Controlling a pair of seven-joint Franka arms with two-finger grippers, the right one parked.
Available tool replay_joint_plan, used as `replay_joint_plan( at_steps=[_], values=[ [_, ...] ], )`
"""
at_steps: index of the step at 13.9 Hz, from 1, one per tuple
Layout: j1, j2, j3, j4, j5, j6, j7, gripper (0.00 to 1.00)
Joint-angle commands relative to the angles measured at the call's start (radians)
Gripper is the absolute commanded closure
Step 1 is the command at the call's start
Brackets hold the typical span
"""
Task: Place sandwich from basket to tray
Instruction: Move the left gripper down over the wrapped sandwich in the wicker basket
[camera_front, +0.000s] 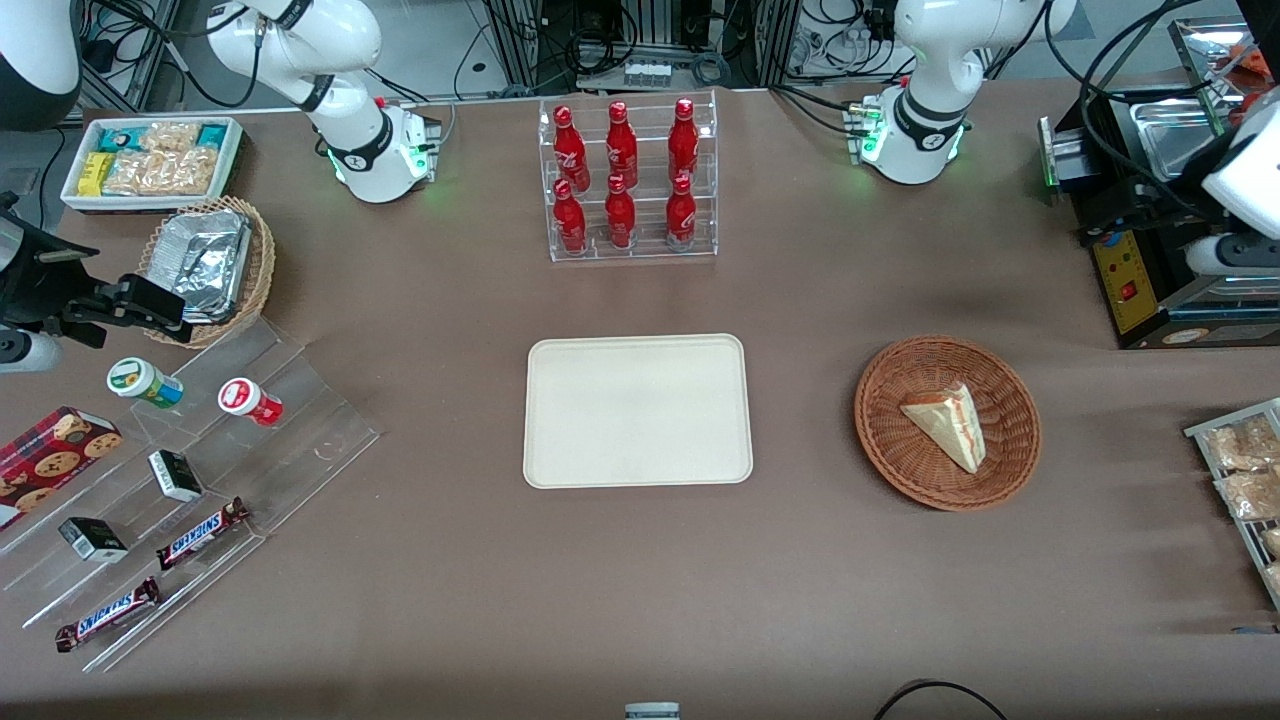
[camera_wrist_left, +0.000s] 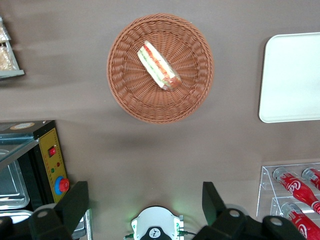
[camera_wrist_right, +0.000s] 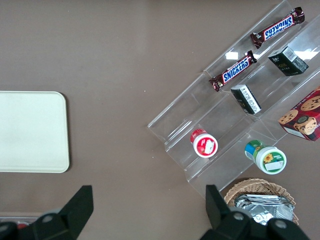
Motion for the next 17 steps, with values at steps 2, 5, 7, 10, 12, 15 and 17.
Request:
replay_joint_plan(
  at_steps=[2,5,7,10,12,15,17],
  values=[
    [-0.021,0.017,0.026,0.021,0.01,-0.009,0.006,0.0],
    [-0.012,0.095,0.027,0.011,0.015,0.024,-0.018,0.0],
    [-0.01,0.138,0.029,-0.044,0.062,0.115,-0.098,0.0],
    [-0.01,0.142,0.027,-0.236,0.073,0.34,-0.309,0.0],
    [-0.013,0.14,0.027,-0.363,0.073,0.512,-0.49,0.0],
    [-0.016,0.137,0.026,-0.53,0.074,0.767,-0.75,0.0],
    [-0.021,0.134,0.024,-0.633,0.073,0.9,-0.84,0.0]
  ],
)
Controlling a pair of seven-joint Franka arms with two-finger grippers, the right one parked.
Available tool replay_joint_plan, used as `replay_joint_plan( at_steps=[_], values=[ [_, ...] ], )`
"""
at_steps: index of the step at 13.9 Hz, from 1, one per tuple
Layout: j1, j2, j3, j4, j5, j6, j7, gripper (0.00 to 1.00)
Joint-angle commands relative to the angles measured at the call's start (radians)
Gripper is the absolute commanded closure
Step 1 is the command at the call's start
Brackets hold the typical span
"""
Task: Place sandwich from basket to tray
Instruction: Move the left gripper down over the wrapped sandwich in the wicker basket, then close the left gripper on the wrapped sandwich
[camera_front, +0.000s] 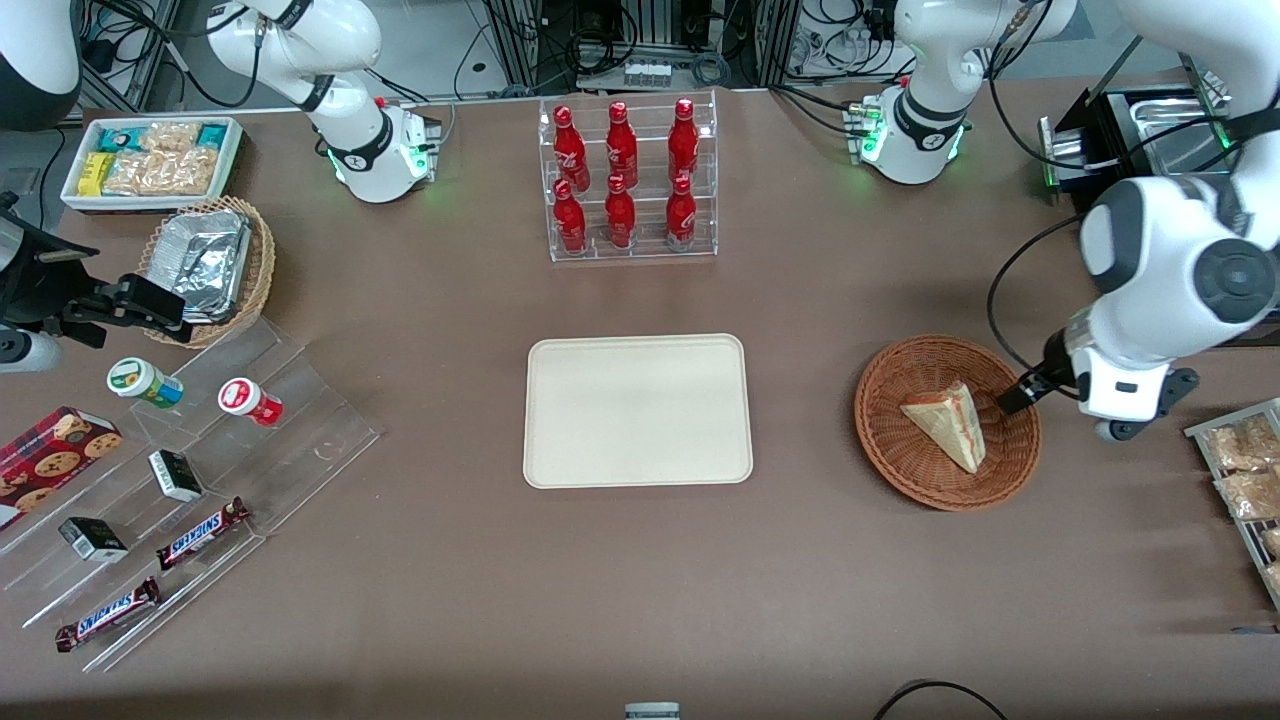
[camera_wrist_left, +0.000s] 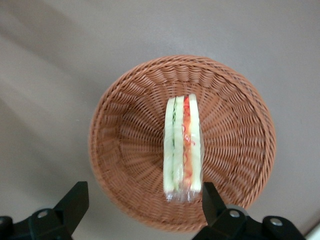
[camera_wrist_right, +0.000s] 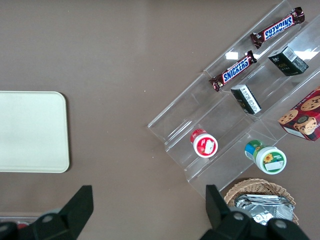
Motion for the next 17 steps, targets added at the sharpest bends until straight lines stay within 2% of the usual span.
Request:
replay_joint_plan(
  at_steps=[1,3,7,11,12,13,14,15,17],
  values=[
    [-0.01,-0.045,-0.002,-0.153,0.015,0.174,-0.14,0.0],
    [-0.019,-0.019,-0.005,-0.172,0.013,0.256,-0.2,0.0],
    [-0.056,0.028,-0.005,-0.177,0.013,0.299,-0.22,0.0],
    [-0.074,0.096,-0.004,-0.224,0.013,0.452,-0.223,0.0],
    [-0.074,0.113,-0.004,-0.231,0.013,0.477,-0.223,0.03],
    [-0.074,0.121,-0.004,-0.231,0.013,0.485,-0.225,0.31],
    [-0.074,0.119,-0.004,-0.228,0.013,0.483,-0.225,0.69],
    [-0.073,0.118,-0.002,-0.221,0.013,0.482,-0.235,1.0],
    [-0.074,0.101,-0.002,-0.215,0.013,0.468,-0.237,1.0]
  ],
)
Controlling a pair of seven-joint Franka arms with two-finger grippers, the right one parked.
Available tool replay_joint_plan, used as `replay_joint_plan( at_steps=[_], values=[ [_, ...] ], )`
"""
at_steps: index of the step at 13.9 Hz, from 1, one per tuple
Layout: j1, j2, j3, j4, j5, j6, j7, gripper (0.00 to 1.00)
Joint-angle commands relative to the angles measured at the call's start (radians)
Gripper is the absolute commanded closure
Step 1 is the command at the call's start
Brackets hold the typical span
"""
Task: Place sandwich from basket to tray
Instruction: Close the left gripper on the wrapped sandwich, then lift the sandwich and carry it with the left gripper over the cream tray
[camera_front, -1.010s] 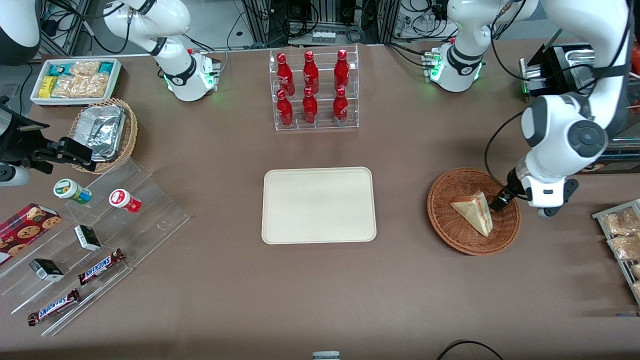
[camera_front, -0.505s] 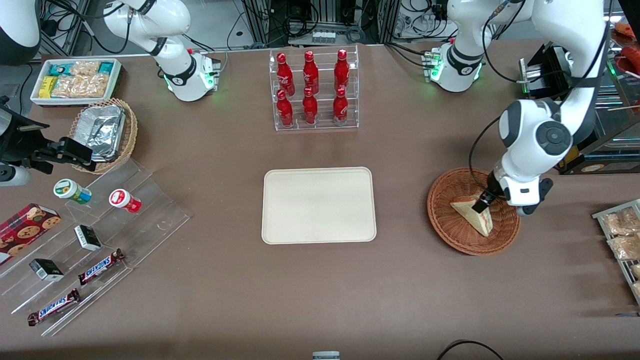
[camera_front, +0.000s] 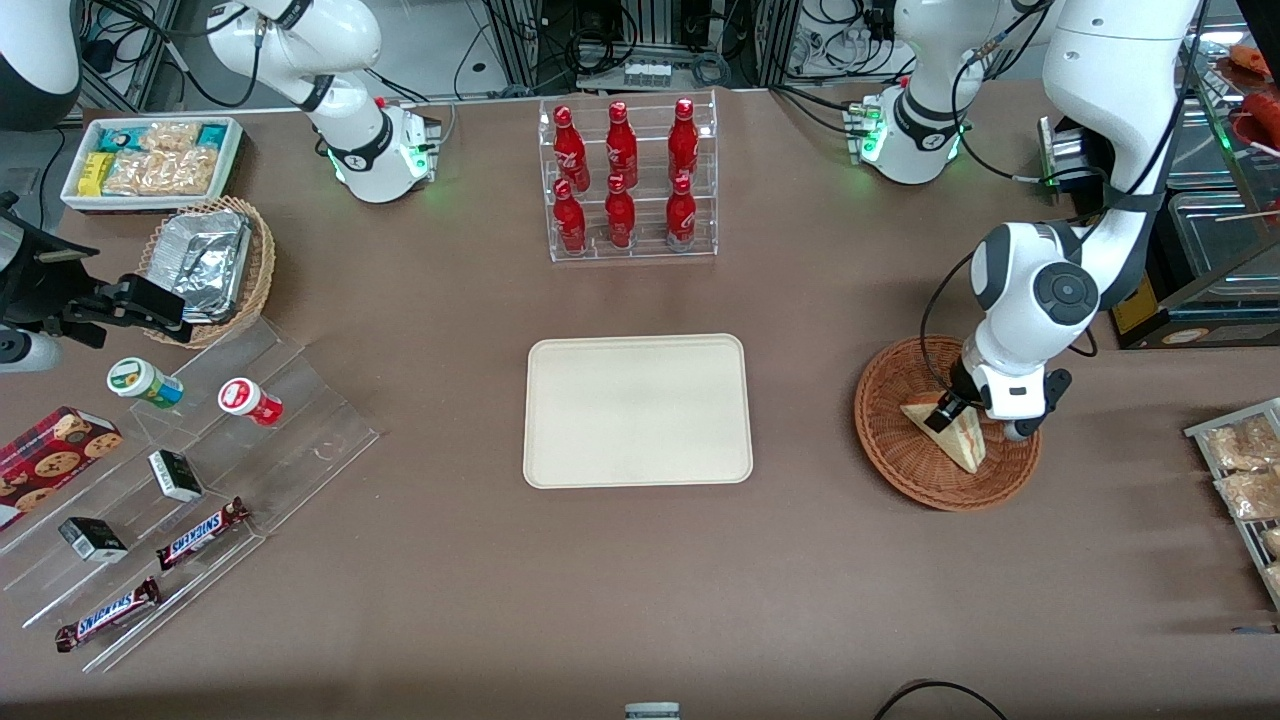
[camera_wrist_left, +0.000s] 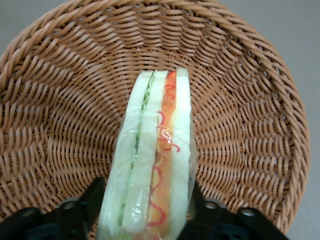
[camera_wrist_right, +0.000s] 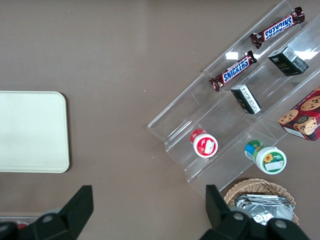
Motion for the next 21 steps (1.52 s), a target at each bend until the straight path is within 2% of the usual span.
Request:
replay_joint_plan(
  at_steps=[1,4,6,8,10,12,15,18,21],
  values=[
    [-0.009,-0.052,0.006,0.01,0.013,-0.05,-0.016,1.0],
    [-0.012,-0.145,0.003,0.075,0.021,-0.301,0.033,1.0],
    [-0.023,-0.196,-0.023,0.178,0.019,-0.527,0.058,1.0],
    [-0.023,-0.201,-0.093,0.32,0.018,-0.726,0.052,1.0],
    [-0.023,-0.19,-0.179,0.432,0.006,-0.84,0.041,1.0],
    [-0.023,-0.188,-0.274,0.47,-0.013,-0.852,0.04,1.0],
    [-0.057,-0.078,-0.417,0.568,-0.008,-0.829,-0.001,1.0],
    [-0.23,0.046,-0.428,0.632,0.063,-0.754,-0.052,1.0],
    [-0.337,0.201,-0.428,0.704,0.174,-0.651,-0.176,1.0]
  ],
)
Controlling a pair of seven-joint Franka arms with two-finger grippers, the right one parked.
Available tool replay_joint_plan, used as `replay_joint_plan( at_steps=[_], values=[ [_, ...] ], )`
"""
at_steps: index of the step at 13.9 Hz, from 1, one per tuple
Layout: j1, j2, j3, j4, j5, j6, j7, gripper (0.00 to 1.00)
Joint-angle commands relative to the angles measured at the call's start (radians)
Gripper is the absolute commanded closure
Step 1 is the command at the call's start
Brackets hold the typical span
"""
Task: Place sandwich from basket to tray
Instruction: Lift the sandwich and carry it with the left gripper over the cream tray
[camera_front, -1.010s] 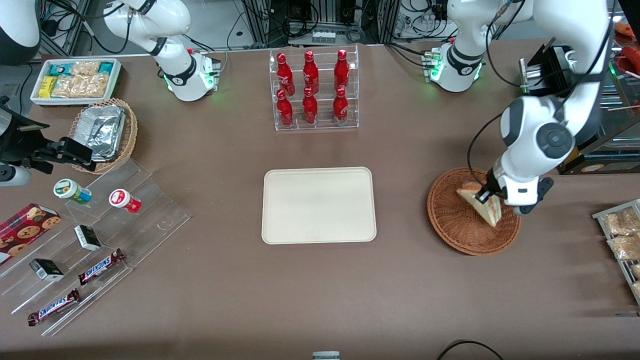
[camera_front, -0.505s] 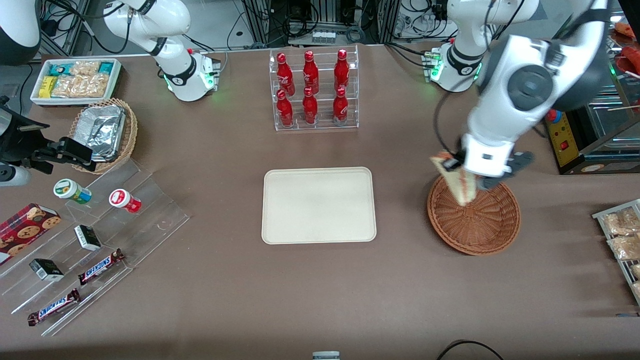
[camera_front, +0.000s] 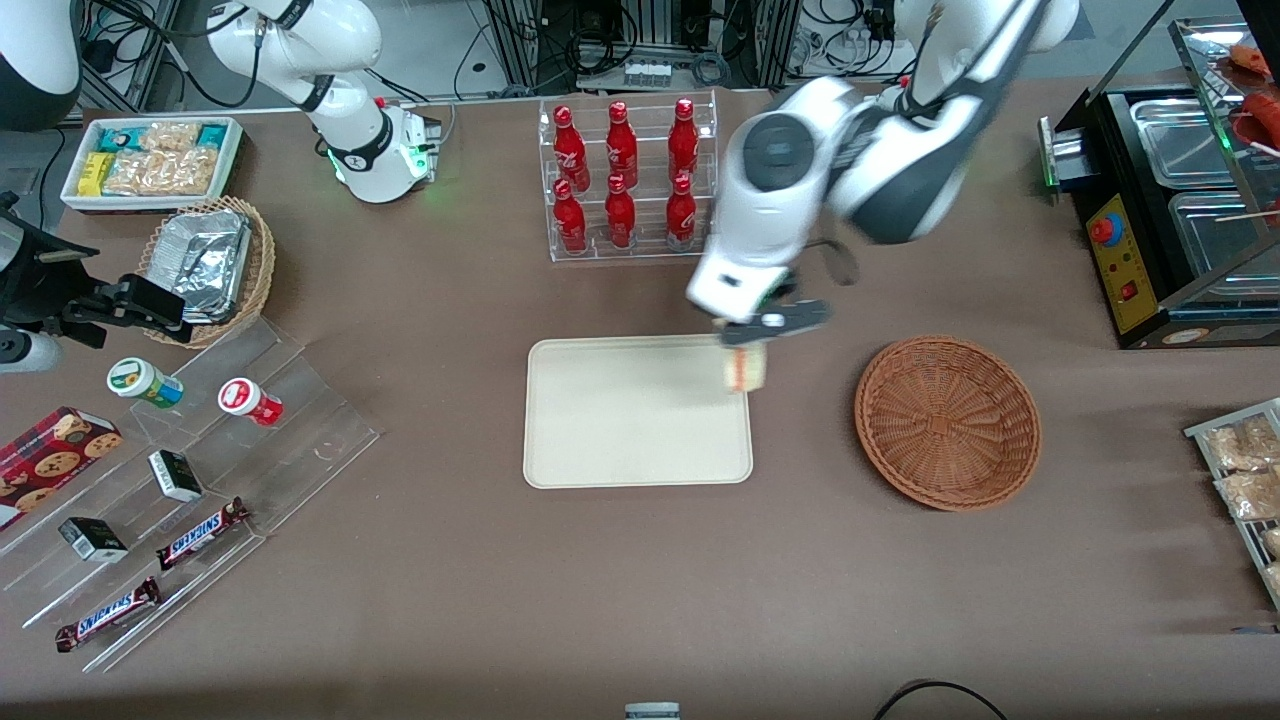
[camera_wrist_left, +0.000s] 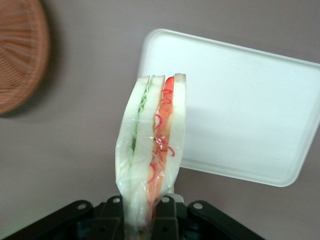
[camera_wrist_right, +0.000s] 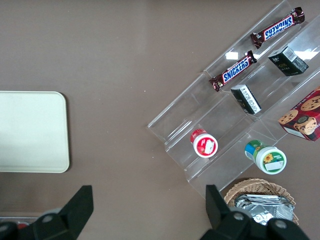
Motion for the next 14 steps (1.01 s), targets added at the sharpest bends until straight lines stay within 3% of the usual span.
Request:
replay_joint_plan(
  at_steps=[1,6,11,12,13,14],
  values=[
    [-0.086,0.182,0.005,0.137,0.107,0.048,-0.097,1.0],
    [-0.176,0.423,0.01,0.229,0.369,0.198,-0.296,1.0],
    [-0.19,0.507,0.01,0.251,0.45,0.239,-0.307,1.0],
    [-0.188,0.504,0.01,0.251,0.449,0.239,-0.307,0.55],
    [-0.183,0.497,0.01,0.251,0.449,0.239,-0.298,0.01],
    [-0.177,0.489,0.008,0.252,0.443,0.233,-0.301,0.0]
  ],
)
